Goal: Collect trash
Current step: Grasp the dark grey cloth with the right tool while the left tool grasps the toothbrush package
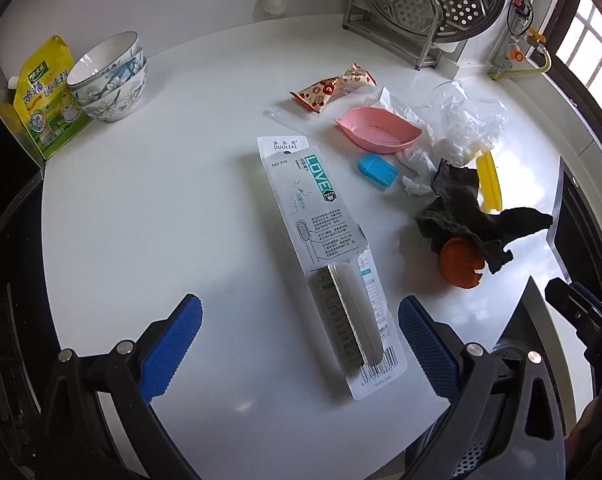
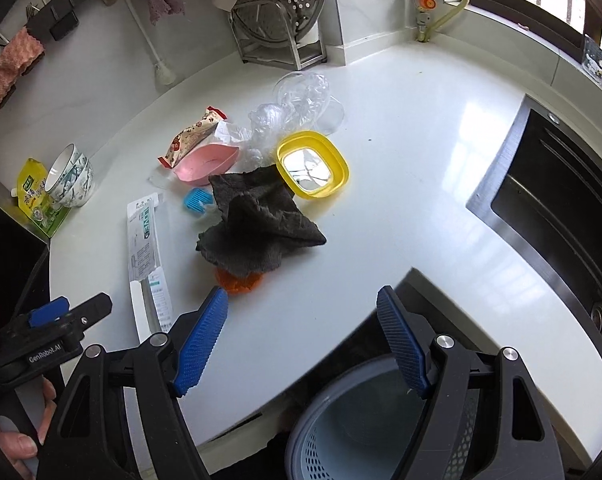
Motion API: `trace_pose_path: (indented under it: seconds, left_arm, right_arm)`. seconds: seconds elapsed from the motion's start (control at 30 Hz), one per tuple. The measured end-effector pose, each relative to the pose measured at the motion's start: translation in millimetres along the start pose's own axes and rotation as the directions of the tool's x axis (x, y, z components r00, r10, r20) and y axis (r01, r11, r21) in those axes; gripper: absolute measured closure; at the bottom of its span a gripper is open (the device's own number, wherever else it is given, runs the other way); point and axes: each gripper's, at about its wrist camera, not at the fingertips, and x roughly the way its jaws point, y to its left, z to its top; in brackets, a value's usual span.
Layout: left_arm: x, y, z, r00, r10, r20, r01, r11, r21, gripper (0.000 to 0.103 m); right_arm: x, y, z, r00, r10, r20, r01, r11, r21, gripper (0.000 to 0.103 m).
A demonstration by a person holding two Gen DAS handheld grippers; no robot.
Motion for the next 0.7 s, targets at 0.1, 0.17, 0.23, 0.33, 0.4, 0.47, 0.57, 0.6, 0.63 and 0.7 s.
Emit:
trace_pose_path:
  seconds: [0.1,0.17,0.23,0.33,0.4,0.47,0.57,0.6,0.63,0.7]
  left_arm:
    - [11.7,1.1,5.7,1.000,-0.024,0.002,0.024,0.999,-0.025,0.006]
    - [17.6,1.3,8.5,0.999,-0.038,0.007,0.038,0.999,-0.037,0.006]
    - [24.4,-0.1,11.4,0.999,-0.049,0.002,0.049,0.998,-0.042,0.006]
    - [33.1,-3.4,14.6,0.999,-0.050,-0.005,0.049,0.998,-0.033,0.006]
    - [37.3,-5.7,16.2,0.999,-0.045,-0.009,0.045,0.999,-0.024,0.006]
    - [40.5,-7.5,17.3,0.999,-0.048,-0.011,0.048,0.999,-0.020,0.006]
    - [44.9,-9.0,17.6,0.999,-0.050,-0.012,0.050,0.998,-0.023,0.006]
    - [46.8,-9.2,17.9,0.999,-0.050,-0.015,0.049,0.998,-0.026,0.006]
    - [48.5,-9.0,17.6,0.999,-0.050,-0.019,0.049,0.998,-0.030,0.006]
    - [53.4,-8.8,18.2,0.998,-0.051,-0.029,0.050,0.998,-0.041,0.006]
  right_arm:
    - [11.7,5.7,12.5,1.000,0.022,0.004,-0.022,0.999,-0.023,0.029]
    - [18.6,8.4,20.2,1.000,0.030,0.011,-0.029,0.999,-0.039,0.029]
    - [25.6,9.4,26.0,0.999,0.032,0.009,-0.031,0.998,-0.047,0.029]
    - [35.8,7.9,33.3,1.000,0.028,0.000,-0.028,0.998,-0.054,0.029]
    - [40.2,7.4,36.3,1.000,0.028,0.001,-0.028,0.998,-0.056,0.030]
    - [43.4,7.2,38.1,1.000,0.023,0.007,-0.022,0.998,-0.060,0.030]
    - [47.2,8.0,39.1,1.000,0.028,0.004,-0.027,0.997,-0.067,0.032]
    - [48.5,9.1,38.8,1.000,0.028,0.002,-0.028,0.997,-0.072,0.034]
    - [50.2,10.3,38.5,1.000,0.031,-0.003,-0.031,0.996,-0.078,0.038]
    - [53.1,12.5,37.4,0.999,0.031,-0.012,-0.031,0.996,-0.085,0.044]
